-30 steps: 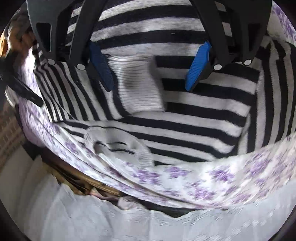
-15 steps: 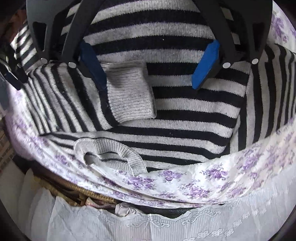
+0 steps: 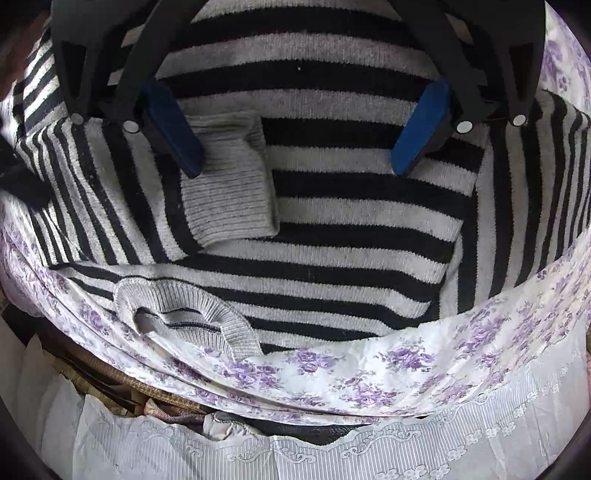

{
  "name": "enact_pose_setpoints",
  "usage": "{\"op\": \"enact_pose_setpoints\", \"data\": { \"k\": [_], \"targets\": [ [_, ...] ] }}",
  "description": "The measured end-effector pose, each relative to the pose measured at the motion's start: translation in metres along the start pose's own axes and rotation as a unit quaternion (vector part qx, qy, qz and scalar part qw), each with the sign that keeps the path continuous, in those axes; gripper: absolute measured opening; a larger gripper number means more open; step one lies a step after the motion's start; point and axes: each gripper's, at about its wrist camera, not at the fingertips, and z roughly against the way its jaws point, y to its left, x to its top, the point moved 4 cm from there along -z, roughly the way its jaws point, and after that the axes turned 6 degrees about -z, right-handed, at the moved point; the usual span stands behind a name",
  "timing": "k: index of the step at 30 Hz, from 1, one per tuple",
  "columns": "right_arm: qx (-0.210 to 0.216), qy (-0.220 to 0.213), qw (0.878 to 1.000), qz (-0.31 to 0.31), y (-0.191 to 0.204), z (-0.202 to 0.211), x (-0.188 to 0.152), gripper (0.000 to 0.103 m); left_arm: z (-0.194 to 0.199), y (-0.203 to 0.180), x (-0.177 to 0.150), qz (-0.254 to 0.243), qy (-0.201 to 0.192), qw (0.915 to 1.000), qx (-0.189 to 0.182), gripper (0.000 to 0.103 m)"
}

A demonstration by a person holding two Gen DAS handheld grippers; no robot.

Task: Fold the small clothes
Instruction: 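Move the left gripper toward the other striped sleeve, then grasp the other striped sleeve with the left gripper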

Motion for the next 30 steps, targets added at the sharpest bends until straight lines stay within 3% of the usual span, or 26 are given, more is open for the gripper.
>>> {"op": "enact_pose_setpoints", "data": {
  "k": [1, 6, 8, 11, 16, 20, 22, 25, 27, 28, 30],
  "targets": [
    [-0.014, -0.011, 1.000, 0.022, 0.004, -0.007, -0.006, 0.086, 0.000, 0.000, 0.001, 0.000, -0.001, 1.0000, -0.001, 0.099],
    [-0.027, -0.076, 0.996, 0.033, 0.009, 0.035, -0.010, 0.086, 0.010, 0.004, 0.002, 0.014, -0.019, 0.9996, -0.016, 0.099],
    [-0.035, -0.070, 0.996, 0.044, 0.011, 0.036, -0.015, 0.089, 0.011, 0.007, 0.002, 0.020, -0.021, 0.9994, -0.019, 0.099],
    [-0.052, -0.019, 0.997, 0.053, 0.004, 0.010, -0.027, 0.097, 0.007, 0.009, -0.001, 0.020, -0.003, 0.9996, -0.019, 0.099],
    [-0.012, -0.069, 0.997, -0.022, -0.024, 0.040, -0.026, 0.097, 0.043, 0.037, -0.008, 0.062, -0.021, 0.9969, -0.044, 0.099],
    [0.008, -0.125, 0.986, -0.111, -0.059, 0.069, -0.033, 0.097, 0.086, 0.109, -0.033, 0.127, -0.058, 0.9891, -0.047, 0.099],
    [0.022, -0.143, 0.977, -0.156, -0.076, 0.077, -0.038, 0.097, 0.099, 0.151, -0.053, 0.169, -0.068, 0.9821, -0.047, 0.099],
    [0.044, -0.146, 0.967, -0.202, -0.093, 0.077, -0.041, 0.098, 0.096, 0.214, -0.089, 0.256, -0.053, 0.9632, -0.064, 0.099],
    [0.057, -0.125, 0.965, -0.221, -0.100, 0.069, -0.044, 0.098, 0.085, 0.244, -0.104, 0.328, -0.041, 0.9379, -0.106, 0.099],
    [0.063, -0.113, 0.964, -0.230, -0.102, 0.064, -0.045, 0.098, 0.079, 0.255, -0.108, 0.362, -0.044, 0.9202, -0.142, 0.099],
    [0.067, -0.108, 0.963, -0.238, -0.103, 0.060, -0.045, 0.098, 0.076, 0.266, -0.109, 0.384, -0.056, 0.9081, -0.157, 0.099]
  ]
}}
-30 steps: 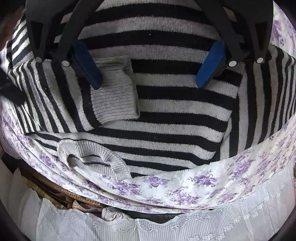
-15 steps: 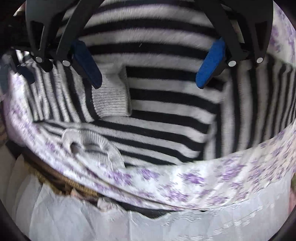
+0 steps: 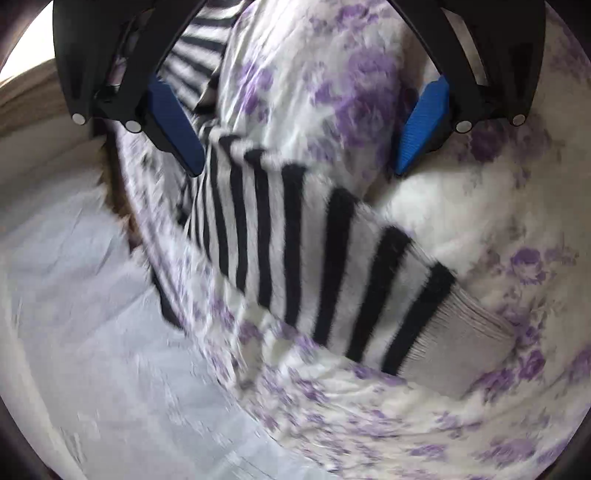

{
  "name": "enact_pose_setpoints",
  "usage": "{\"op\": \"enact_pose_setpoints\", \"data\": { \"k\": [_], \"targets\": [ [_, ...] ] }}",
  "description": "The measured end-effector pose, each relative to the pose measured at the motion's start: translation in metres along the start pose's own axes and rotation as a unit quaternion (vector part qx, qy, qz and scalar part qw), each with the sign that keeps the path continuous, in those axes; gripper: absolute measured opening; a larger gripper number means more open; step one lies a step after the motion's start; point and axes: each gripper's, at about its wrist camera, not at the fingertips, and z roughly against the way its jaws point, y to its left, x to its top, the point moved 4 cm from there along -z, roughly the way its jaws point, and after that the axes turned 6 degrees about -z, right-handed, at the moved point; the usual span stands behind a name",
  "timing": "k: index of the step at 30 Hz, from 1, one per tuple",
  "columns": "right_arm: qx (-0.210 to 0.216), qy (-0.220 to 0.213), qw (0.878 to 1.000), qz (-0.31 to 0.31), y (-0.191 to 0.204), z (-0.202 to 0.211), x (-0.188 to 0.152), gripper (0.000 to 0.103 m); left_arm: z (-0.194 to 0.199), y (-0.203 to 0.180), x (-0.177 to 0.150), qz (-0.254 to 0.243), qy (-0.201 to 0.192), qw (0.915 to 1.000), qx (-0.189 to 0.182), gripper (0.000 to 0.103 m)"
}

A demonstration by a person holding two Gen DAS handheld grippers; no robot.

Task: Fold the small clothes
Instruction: 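Grasp the other striped sleeve with the left gripper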

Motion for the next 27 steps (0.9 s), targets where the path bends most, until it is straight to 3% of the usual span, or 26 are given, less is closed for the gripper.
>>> {"op": "enact_pose_setpoints", "data": {
  "k": [7, 11, 14, 18, 27],
  "targets": [
    [-0.006, 0.003, 1.000, 0.010, 0.005, -0.003, -0.004, 0.098, 0.000, 0.025, 0.035, 0.034, -0.048, 0.9983, -0.006, 0.094],
    [-0.015, 0.009, 1.000, 0.020, 0.008, -0.007, -0.005, 0.099, -0.005, 0.020, 0.038, 0.002, -0.037, 0.9991, 0.021, 0.039],
    [-0.013, 0.009, 1.000, 0.020, 0.007, -0.007, -0.005, 0.099, -0.009, 0.017, 0.039, -0.007, -0.029, 0.9995, 0.011, 0.017],
    [-0.014, 0.010, 1.000, 0.021, 0.007, -0.008, -0.004, 0.099, 0.005, -0.002, 0.035, -0.046, -0.047, 0.9976, 0.021, 0.015],
    [-0.014, 0.010, 1.000, 0.021, 0.007, -0.009, -0.004, 0.100, 0.019, -0.096, 0.009, -0.167, -0.059, 0.9841, 0.012, 0.014]
  ]
}}
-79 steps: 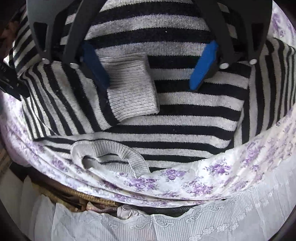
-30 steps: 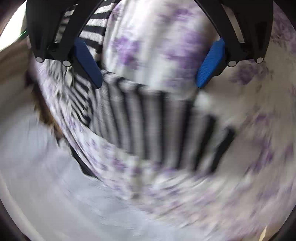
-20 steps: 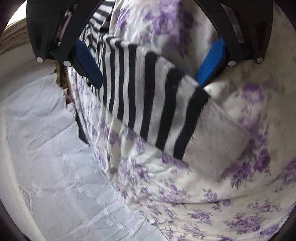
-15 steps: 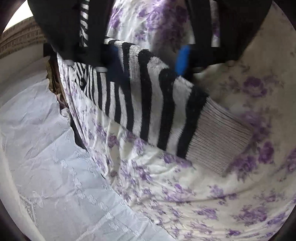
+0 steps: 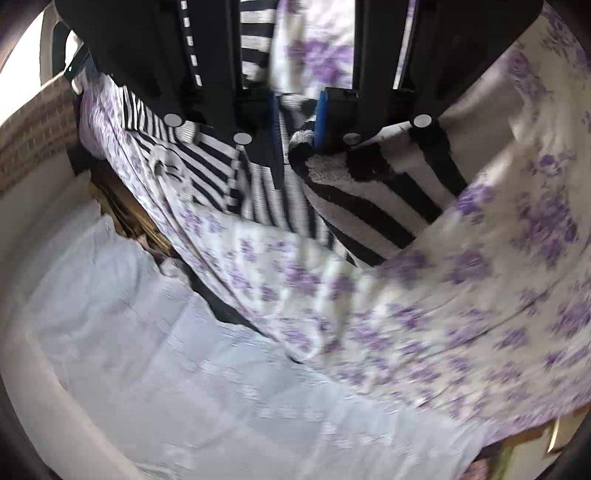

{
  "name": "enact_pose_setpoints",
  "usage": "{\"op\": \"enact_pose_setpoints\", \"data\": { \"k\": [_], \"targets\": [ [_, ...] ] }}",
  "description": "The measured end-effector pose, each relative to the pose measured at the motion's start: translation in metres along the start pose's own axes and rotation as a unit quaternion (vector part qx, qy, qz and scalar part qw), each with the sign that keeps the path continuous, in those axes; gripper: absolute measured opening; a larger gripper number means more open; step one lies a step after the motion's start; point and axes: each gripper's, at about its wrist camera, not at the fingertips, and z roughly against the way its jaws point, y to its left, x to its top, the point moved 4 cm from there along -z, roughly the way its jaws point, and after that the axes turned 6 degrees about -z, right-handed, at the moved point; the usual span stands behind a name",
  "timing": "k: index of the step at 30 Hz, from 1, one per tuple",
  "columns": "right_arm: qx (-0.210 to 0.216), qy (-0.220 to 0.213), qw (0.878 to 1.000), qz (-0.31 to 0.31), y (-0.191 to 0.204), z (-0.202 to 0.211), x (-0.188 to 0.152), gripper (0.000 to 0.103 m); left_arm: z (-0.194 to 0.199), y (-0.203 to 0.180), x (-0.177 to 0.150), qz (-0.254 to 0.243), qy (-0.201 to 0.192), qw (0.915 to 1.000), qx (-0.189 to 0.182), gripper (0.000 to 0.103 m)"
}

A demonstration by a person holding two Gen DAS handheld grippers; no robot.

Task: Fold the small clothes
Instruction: 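Grasp the other striped sleeve with the left gripper, then carry the held sleeve across the sweater body and open the left gripper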

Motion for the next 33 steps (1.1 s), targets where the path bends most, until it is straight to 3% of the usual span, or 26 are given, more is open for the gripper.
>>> {"op": "enact_pose_setpoints", "data": {
  "k": [5, 19, 25, 33],
  "targets": [
    [0.000, 0.000, 1.000, 0.000, 0.000, 0.000, 0.000, 0.100, -0.001, -0.040, 0.000, -0.048, -0.003, 0.9988, 0.005, 0.012],
    [-0.001, 0.003, 1.000, 0.003, 0.001, -0.003, 0.000, 0.100, -0.008, -0.144, -0.009, -0.136, 0.002, 0.9902, -0.030, 0.011],
    [-0.002, 0.005, 1.000, 0.005, 0.001, -0.004, -0.001, 0.100, -0.019, -0.184, -0.026, -0.177, 0.016, 0.9830, -0.047, 0.011],
    [-0.003, 0.005, 1.000, 0.006, 0.001, -0.004, -0.001, 0.100, -0.057, -0.221, -0.064, -0.229, 0.055, 0.9713, -0.037, 0.011]
  ]
}}
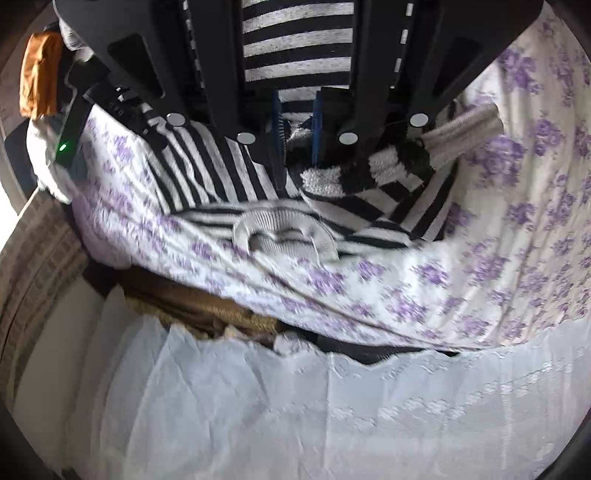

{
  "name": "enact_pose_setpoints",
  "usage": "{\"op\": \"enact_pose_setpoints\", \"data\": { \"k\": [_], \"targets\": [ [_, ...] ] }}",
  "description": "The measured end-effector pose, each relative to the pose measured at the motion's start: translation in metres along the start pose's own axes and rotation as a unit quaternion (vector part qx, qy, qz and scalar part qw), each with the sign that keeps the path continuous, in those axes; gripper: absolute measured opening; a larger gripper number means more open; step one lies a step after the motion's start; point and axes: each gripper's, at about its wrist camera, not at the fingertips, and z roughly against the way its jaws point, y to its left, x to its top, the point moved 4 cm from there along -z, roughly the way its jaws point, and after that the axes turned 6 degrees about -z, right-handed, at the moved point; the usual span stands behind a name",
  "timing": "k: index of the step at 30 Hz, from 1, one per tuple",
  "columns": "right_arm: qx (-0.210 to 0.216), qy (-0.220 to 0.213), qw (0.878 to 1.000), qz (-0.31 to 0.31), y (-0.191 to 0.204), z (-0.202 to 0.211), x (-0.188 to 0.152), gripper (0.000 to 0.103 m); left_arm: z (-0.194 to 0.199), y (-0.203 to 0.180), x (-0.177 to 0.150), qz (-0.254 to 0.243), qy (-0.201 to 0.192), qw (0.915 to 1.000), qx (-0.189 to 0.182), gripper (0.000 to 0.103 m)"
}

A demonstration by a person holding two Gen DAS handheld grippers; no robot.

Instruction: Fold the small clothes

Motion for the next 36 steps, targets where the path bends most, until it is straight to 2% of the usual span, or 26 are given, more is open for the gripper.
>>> {"op": "enact_pose_setpoints", "data": {
  "k": [2, 5, 9, 11, 12, 13, 14, 16, 18, 20, 22, 23, 24, 26, 28, 29, 30, 31, 32, 35, 36],
  "targets": [
    [0.000, 0.000, 1.000, 0.000, 0.000, 0.000, 0.000, 0.100, -0.017, -0.012, -0.010, -0.015, 0.017, 0.9997, 0.002, 0.011],
    [0.000, 0.000, 1.000, 0.000, 0.000, 0.000, 0.000, 0.100, -0.044, -0.029, -0.027, -0.060, 0.038, 0.9972, 0.025, 0.011],
    [0.000, 0.000, 1.000, 0.000, 0.001, 0.000, 0.000, 0.100, -0.082, -0.047, -0.059, -0.121, 0.087, 0.9873, 0.054, 0.016],
    [0.000, 0.001, 1.000, 0.001, 0.001, -0.001, 0.001, 0.100, -0.086, -0.053, -0.068, -0.150, 0.081, 0.9827, 0.074, 0.021],
    [-0.001, 0.001, 1.000, 0.002, 0.001, -0.001, 0.000, 0.100, -0.084, -0.055, -0.070, -0.158, 0.081, 0.9815, 0.072, 0.027],
    [-0.001, 0.002, 1.000, 0.004, 0.001, -0.002, 0.000, 0.100, -0.082, -0.057, -0.070, -0.159, 0.082, 0.9822, 0.057, 0.050],
    [-0.001, 0.002, 1.000, 0.006, 0.001, -0.003, 0.000, 0.100, -0.076, -0.058, -0.070, -0.154, 0.078, 0.9842, 0.039, 0.066],
    [0.001, 0.003, 1.000, 0.011, 0.002, -0.003, 0.000, 0.100, -0.060, -0.059, -0.069, -0.153, 0.059, 0.9859, 0.034, 0.073],
    [0.010, 0.000, 1.000, 0.019, 0.005, 0.001, -0.001, 0.100, -0.038, -0.057, -0.066, -0.153, 0.045, 0.9872, 0.011, 0.079],
    [0.017, -0.008, 0.999, 0.031, 0.011, 0.006, 0.000, 0.100, -0.013, -0.043, -0.061, -0.144, 0.030, 0.9891, -0.001, 0.089],
    [0.027, -0.025, 0.997, 0.065, 0.025, 0.016, -0.004, 0.100, 0.008, -0.023, -0.057, -0.135, 0.010, 0.9908, 0.006, 0.095],
    [0.031, -0.030, 0.995, 0.086, 0.035, 0.021, -0.007, 0.100, 0.021, 0.000, -0.053, -0.121, -0.004, 0.9923, 0.027, 0.098],
    [0.037, -0.034, 0.992, 0.118, 0.048, 0.025, -0.013, 0.100, 0.025, 0.014, -0.051, -0.109, -0.009, 0.9932, 0.039, 0.099],
    [0.047, -0.038, 0.983, 0.173, 0.074, 0.032, -0.027, 0.100, 0.026, 0.060, -0.045, -0.052, -0.013, 0.9964, 0.066, 0.099],
    [0.051, -0.033, 0.975, 0.215, 0.096, 0.035, -0.039, 0.100, 0.011, 0.105, -0.046, 0.026, 0.014, 0.9962, 0.081, 0.098],
    [0.048, -0.033, 0.970, 0.236, 0.107, 0.035, -0.045, 0.100, -0.006, 0.130, -0.050, 0.071, 0.041, 0.9932, 0.082, 0.098],
    [0.043, -0.039, 0.962, 0.267, 0.121, 0.039, -0.052, 0.099, -0.017, 0.143, -0.055, 0.095, 0.057, 0.9907, 0.079, 0.097],
    [0.040, -0.048, 0.955, 0.290, 0.132, 0.043, -0.057, 0.099, -0.028, 0.151, -0.060, 0.105, 0.069, 0.9891, 0.077, 0.096],
    [0.033, -0.071, 0.942, 0.328, 0.147, 0.050, -0.064, 0.097, -0.037, 0.151, -0.063, 0.089, 0.080, 0.9891, 0.085, 0.096],
    [-0.043, -0.141, 0.899, 0.413, 0.176, 0.064, -0.075, 0.095, -0.040, 0.135, -0.059, 0.028, 0.078, 0.9900, 0.115, 0.096],
    [-0.065, -0.138, 0.890, 0.429, 0.178, 0.062, -0.076, 0.095, -0.041, 0.134, -0.059, 0.025, 0.079, 0.9898, 0.116, 0.097]
  ]
}}
